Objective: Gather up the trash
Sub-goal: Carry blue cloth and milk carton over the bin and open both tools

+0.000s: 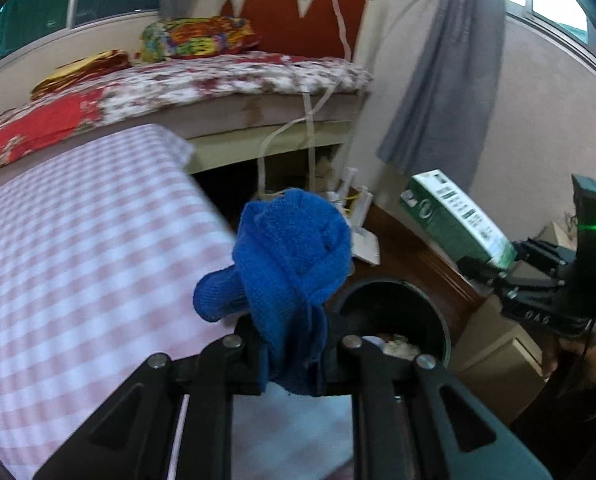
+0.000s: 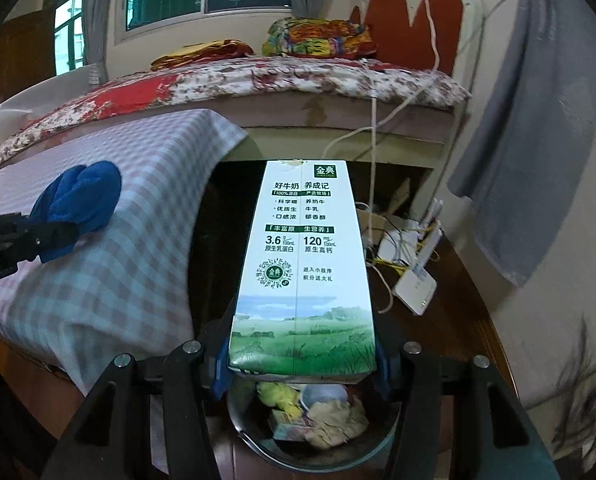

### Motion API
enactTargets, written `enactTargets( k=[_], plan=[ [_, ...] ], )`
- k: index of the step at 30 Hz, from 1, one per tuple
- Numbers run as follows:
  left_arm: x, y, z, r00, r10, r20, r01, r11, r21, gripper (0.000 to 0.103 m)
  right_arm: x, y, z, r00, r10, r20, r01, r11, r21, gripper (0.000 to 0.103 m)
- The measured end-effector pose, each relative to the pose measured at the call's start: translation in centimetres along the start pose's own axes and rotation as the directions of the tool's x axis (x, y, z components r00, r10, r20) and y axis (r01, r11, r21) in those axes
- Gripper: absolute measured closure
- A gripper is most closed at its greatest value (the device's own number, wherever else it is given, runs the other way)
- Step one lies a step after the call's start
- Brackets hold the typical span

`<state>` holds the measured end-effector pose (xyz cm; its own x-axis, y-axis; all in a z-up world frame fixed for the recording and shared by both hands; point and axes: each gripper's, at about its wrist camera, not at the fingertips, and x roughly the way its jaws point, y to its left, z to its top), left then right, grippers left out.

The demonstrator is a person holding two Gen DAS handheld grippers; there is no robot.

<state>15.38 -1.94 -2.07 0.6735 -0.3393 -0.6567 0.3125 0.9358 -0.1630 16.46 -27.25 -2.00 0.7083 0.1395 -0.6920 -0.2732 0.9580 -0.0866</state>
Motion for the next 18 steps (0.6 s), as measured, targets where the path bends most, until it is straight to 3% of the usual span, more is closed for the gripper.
enactTargets(
  k=[9,18],
  plan=[
    [2.6,-7.6,-0.7,0.993,-0.106,-0.06,0.11,0.991,0.07,0.085,-1.0,-3.5,-4.0,0.999,-0.027,-0.041,0.029,0.999,0.04,0.047],
    [5.6,-10.8,-1.7,0.985,-0.112,-0.13,0.127,0.986,0.111,0.085,-0.8,-6.1,-6.6,0.996,-0.032,-0.079,0.037,0.997,0.067,0.047]
  ],
)
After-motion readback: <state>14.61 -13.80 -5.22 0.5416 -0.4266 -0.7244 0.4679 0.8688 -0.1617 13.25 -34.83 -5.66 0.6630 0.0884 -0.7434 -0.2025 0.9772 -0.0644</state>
